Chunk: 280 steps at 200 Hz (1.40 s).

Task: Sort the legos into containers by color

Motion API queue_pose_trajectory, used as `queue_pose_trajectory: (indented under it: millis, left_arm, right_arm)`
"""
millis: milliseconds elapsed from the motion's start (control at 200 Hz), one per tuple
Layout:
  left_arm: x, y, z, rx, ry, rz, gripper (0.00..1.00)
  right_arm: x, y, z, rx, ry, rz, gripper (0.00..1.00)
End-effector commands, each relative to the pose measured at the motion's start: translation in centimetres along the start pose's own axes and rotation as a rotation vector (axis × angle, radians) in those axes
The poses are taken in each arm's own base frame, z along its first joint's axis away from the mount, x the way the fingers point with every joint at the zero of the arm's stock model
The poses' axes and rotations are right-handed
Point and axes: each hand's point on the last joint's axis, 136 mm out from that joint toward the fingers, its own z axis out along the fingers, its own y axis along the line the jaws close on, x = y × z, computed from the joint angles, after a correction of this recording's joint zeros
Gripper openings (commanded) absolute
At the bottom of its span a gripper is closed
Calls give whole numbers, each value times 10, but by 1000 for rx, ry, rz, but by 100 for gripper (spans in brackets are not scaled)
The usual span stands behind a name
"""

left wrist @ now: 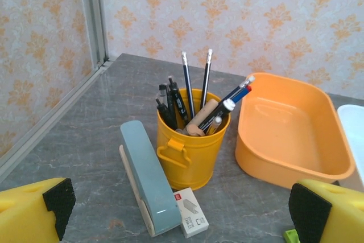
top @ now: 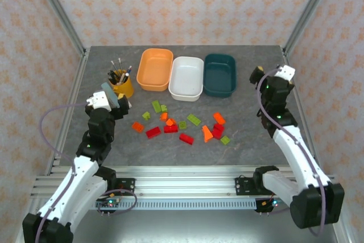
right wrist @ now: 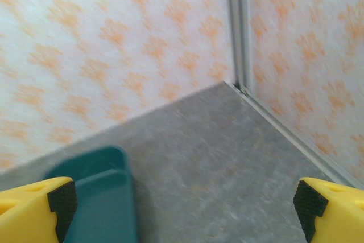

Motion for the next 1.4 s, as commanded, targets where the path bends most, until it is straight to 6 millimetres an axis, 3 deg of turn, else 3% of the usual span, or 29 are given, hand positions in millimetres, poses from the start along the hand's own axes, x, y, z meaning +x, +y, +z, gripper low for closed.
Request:
queue_pose_trajectory:
  millis: [0,95,155,200,290,435,576,656,756,996,1101,1201,1396]
  left_arm:
    - [-45,5,-20,-31,-53,-21,100]
    - [-84,24,-37,-134,-104,-226,100]
    - [-88,35,-52,-200,-9,-359,100]
    - [-96,33,-61,-197,43,-365,100]
    - [-105,33,-59,-210,32,-457,100]
    - [-118,3,-50,-100,114,-472,100]
    - [-119,-33,-41,10,299,-352,100]
    - [-109,-51,-37,66,409,-292,100]
    - [-87,-70,-35,128,529,-243,100]
    - [-14,-106,-49,228,683,-153,100]
    - [22,-131,-59,306,734,-142,100]
    - [46,-145,-65,334,727,-128,100]
    - [71,-162,-64,373,690,-159,100]
  right_arm:
    - [-40,2,-32,34,59,168,99]
    - [-7,-12,-42,168,303,255,100]
    - [10,2,-38,78,401,229,100]
    - [13,9,-38,28,420,249,100]
    - [5,11,-42,13,393,291,100]
    - [-10,9,-46,45,394,282,100]
    - [-14,17,-51,42,488,178,89]
    - [-6,25,-59,15,575,109,85]
    - [29,34,-64,5,734,28,84]
    - [136,40,-80,-4,1043,-250,84]
    - [181,38,-74,-10,1155,-311,84]
    - [212,41,-65,-28,1210,-378,83]
    - [258,51,-41,-42,1270,-496,80]
